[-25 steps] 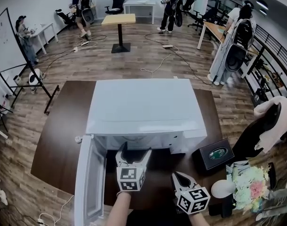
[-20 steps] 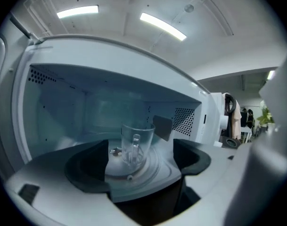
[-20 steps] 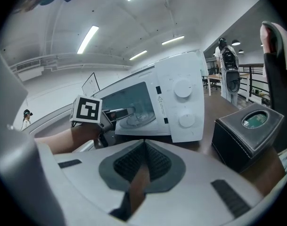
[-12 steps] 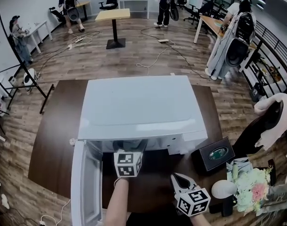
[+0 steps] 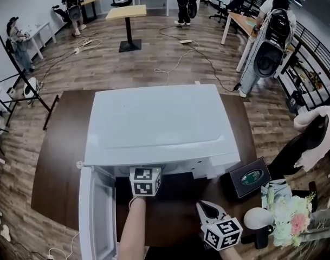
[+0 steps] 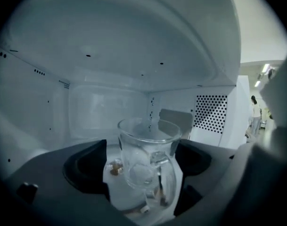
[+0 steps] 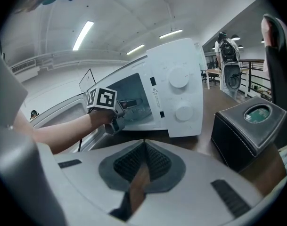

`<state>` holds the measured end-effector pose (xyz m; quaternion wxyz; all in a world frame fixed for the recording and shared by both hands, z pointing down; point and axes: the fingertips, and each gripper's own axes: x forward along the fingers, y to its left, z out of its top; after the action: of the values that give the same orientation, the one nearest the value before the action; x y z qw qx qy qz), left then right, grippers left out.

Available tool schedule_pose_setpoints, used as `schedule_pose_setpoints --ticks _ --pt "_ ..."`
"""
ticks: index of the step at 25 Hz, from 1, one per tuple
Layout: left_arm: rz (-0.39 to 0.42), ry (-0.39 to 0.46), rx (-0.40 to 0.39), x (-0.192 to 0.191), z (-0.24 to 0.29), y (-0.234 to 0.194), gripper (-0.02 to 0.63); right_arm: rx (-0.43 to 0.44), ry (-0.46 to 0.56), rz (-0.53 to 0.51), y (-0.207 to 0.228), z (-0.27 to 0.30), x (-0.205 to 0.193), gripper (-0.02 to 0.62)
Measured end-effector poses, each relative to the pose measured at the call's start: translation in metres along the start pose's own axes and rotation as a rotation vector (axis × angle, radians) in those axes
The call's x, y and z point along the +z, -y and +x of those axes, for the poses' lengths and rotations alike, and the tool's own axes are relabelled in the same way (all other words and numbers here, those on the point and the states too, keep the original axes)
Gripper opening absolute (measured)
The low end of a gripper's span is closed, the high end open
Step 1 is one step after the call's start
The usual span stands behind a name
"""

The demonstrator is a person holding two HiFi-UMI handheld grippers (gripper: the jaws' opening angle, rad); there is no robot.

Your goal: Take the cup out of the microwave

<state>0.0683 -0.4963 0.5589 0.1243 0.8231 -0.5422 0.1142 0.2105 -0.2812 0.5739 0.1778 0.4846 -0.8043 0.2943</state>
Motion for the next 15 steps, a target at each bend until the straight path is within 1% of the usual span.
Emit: schedule_pose_setpoints --ticks 8,11,12,14,15 --pt "0.022 0.000 0.011 0.001 0.016 0.000 0.426 -0.007 -0.019 0.004 0.007 0.002 -0.002 -0.005" --pt "0.024 -0.007 0.023 -0.005 0.020 -0.002 0.425 -0.011 -0.025 0.007 0.008 0.003 -0.005 -0.005" --pt "0.034 -0.006 0.024 -0.007 0.021 -0.002 0.418 -0.013 -0.026 0.008 0.008 0.003 -0.005 -0.005" --pt "0.050 -0.002 0.025 -0.006 0.021 -0.001 0.371 -0.013 -0.025 0.009 0.008 0.003 -0.005 -0.005" --pt "0.051 -0.004 0.026 -0.006 0.021 0.000 0.370 -0.013 -0.025 0.010 0.008 0.003 -0.005 -0.005"
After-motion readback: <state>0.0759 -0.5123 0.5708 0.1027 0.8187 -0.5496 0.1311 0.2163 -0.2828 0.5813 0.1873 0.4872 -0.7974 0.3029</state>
